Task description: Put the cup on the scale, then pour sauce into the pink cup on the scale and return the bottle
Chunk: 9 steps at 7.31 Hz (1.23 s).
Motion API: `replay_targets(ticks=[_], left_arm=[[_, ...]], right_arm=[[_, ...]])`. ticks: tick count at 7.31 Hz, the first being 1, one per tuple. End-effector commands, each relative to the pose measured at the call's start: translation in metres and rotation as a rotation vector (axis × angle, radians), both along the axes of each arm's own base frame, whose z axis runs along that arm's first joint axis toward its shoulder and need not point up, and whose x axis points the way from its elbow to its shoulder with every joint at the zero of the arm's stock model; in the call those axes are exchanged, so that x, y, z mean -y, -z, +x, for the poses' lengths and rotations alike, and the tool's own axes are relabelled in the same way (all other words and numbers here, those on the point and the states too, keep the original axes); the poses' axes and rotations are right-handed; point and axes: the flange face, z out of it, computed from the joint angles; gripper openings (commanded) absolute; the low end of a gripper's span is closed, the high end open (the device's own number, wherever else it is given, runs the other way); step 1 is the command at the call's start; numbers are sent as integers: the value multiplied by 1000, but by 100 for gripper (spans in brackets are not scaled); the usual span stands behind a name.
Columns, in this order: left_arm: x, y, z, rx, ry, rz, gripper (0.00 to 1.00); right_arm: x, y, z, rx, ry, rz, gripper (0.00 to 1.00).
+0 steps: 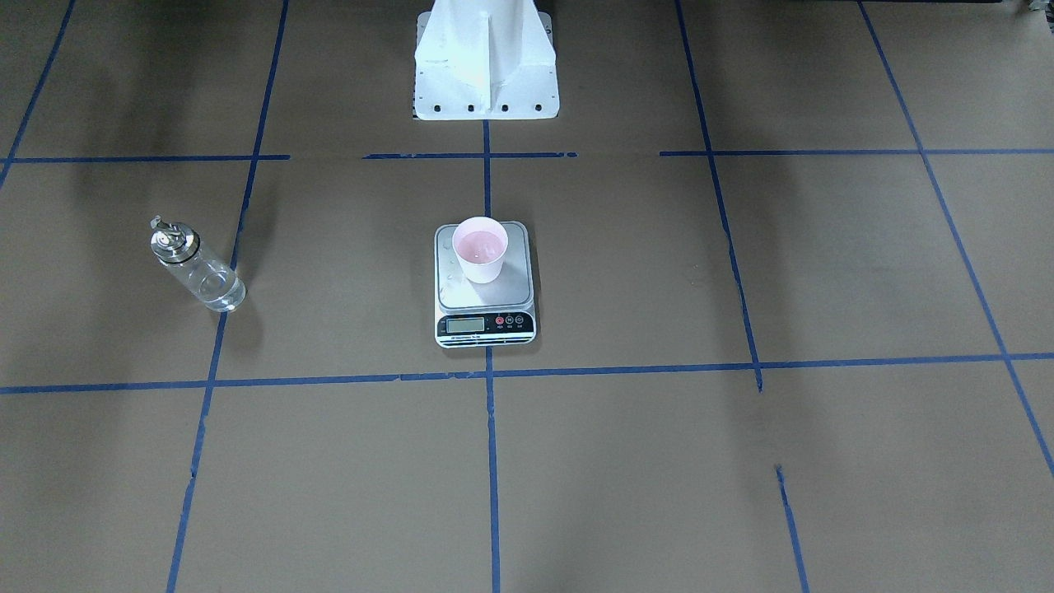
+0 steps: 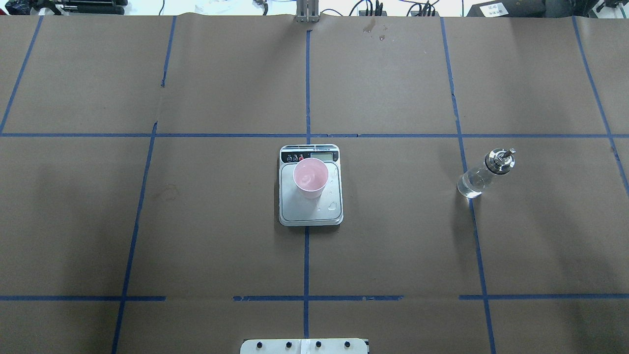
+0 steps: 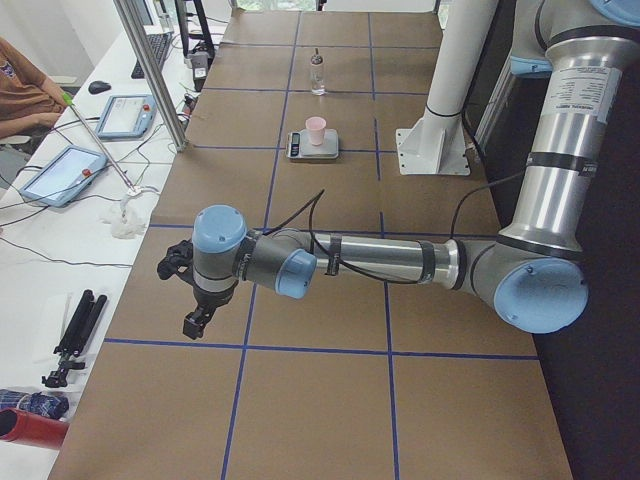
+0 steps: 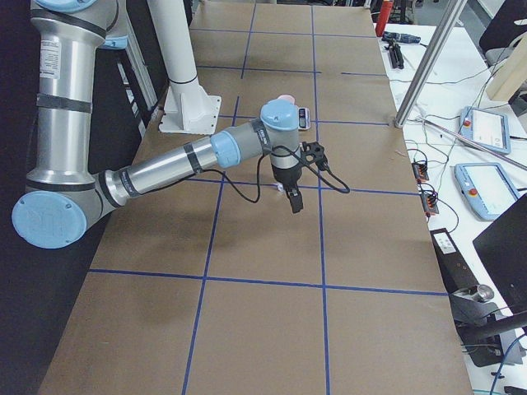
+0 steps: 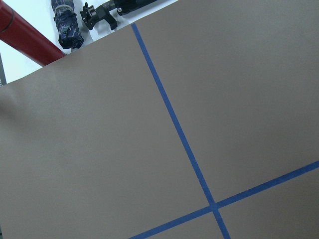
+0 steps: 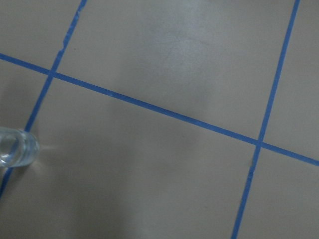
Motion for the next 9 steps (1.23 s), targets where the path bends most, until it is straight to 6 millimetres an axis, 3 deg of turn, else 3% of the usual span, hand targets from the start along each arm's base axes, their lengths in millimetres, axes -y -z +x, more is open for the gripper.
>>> replay_targets(ticks=[1, 2, 3, 5, 6, 7, 9], left_arm=[[-10, -15, -2, -1, -26, -78, 100], [-14, -23, -2, 2, -41, -128, 100], [-18, -31, -1, -1, -41, -185, 100], [-44, -67, 1, -3, -45, -273, 100], [-48, -73, 1, -6, -45, -320, 100], [-48, -73, 1, -6, -45, -322, 100], [-46, -68, 1, -7, -45, -311, 100]], right_arm=[[-5, -62, 36, 19, 19, -48, 100], [-8, -76, 38, -8, 13, -79, 100], [-15, -129, 40, -42, 15, -168, 100], [-8, -138, 39, -34, 7, -176, 100], [-11, -152, 37, -9, 11, -211, 100], [-15, -164, 48, 100, -13, -252, 100], [-9, -147, 68, 162, -60, -226, 100]])
